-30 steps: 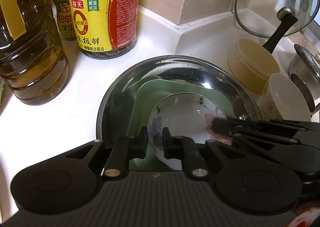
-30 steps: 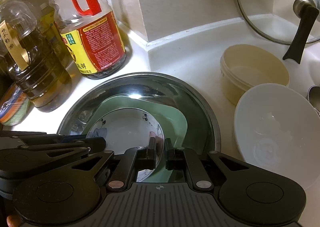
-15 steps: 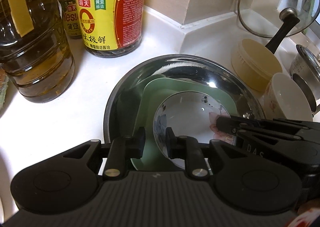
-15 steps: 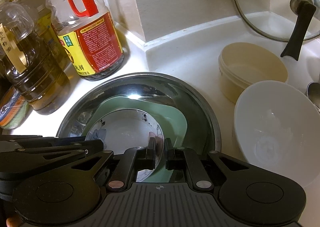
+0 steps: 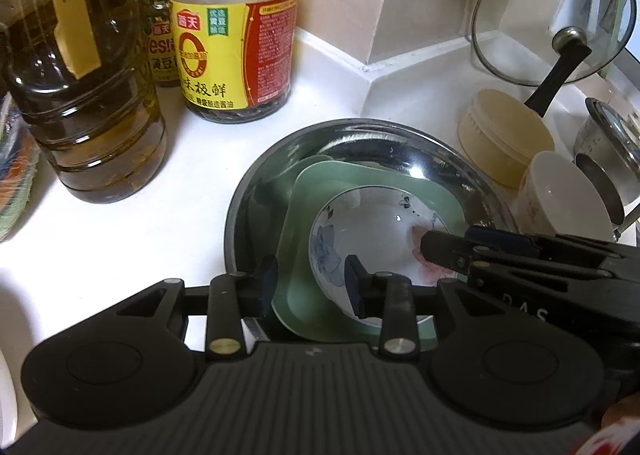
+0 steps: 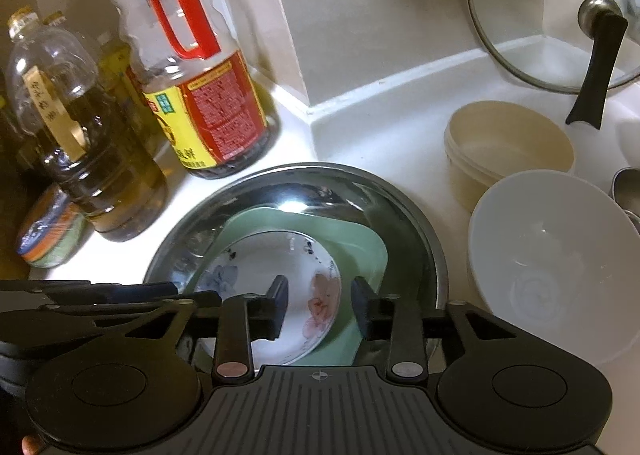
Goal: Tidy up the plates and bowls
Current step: 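Lower the floral saucer onto the green tray and open both grippers, then withdraw both grippers and move them toward the cream bowl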
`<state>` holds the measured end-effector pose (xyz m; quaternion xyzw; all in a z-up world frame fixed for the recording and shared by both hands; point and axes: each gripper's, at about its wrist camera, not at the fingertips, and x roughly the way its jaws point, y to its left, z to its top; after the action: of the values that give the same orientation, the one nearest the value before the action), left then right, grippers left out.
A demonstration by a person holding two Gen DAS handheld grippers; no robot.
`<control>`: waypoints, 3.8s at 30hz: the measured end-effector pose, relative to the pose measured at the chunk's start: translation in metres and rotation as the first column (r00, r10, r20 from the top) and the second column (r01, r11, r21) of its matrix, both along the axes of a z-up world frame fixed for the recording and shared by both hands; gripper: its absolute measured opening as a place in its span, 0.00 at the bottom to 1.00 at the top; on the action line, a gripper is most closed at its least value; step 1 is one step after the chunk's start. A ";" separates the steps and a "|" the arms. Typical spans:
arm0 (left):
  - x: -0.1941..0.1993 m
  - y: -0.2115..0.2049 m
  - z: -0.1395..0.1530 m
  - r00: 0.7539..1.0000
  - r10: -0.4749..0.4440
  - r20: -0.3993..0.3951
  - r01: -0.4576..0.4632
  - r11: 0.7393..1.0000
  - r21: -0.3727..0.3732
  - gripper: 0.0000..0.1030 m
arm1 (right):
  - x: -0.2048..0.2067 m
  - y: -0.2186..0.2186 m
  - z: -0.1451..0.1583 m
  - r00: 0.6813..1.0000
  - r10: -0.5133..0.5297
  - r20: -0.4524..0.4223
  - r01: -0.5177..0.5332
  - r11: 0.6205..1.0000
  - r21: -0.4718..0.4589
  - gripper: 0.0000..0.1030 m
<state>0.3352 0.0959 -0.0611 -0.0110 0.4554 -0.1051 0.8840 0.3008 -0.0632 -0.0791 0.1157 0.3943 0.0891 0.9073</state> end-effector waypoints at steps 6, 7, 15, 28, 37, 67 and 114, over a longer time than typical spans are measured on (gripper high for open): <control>-0.015 0.004 0.012 1.000 0.011 0.007 -0.012 1.000 0.020 0.42 | -0.012 -0.002 0.008 1.000 0.011 0.018 -0.012 1.000 0.028 0.39; -0.018 0.005 0.014 1.000 0.014 0.009 -0.014 1.000 0.022 0.43 | -0.014 -0.002 0.009 1.000 0.016 0.017 -0.016 0.999 0.034 0.40; -0.047 0.010 0.036 0.998 0.019 0.055 -0.021 0.999 0.045 0.55 | -0.041 -0.007 0.022 0.999 0.023 0.027 -0.025 0.999 0.041 0.51; -0.096 -0.003 0.051 0.997 0.026 0.071 -0.029 0.999 0.032 0.60 | -0.088 -0.029 0.041 0.998 0.031 0.048 -0.033 0.998 0.051 0.65; -0.125 -0.045 0.051 0.999 0.024 0.045 -0.025 0.999 0.036 0.60 | -0.118 -0.069 0.045 0.998 0.043 0.042 -0.045 0.998 0.048 0.71; -0.164 -0.149 0.053 0.997 -0.062 0.035 0.059 0.995 0.081 0.60 | -0.170 -0.179 0.030 0.998 -0.055 -0.022 0.056 0.997 0.053 0.71; 0.038 -0.143 0.060 0.965 -0.205 0.165 0.202 0.979 0.035 0.75 | -0.006 -0.177 0.055 0.973 -0.219 0.075 0.218 0.976 0.020 0.69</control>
<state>0.3732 -0.0468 -0.0009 0.0525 0.3790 -0.1919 0.9038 0.2953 -0.2404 -0.0243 0.1600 0.3435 -0.0045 0.9254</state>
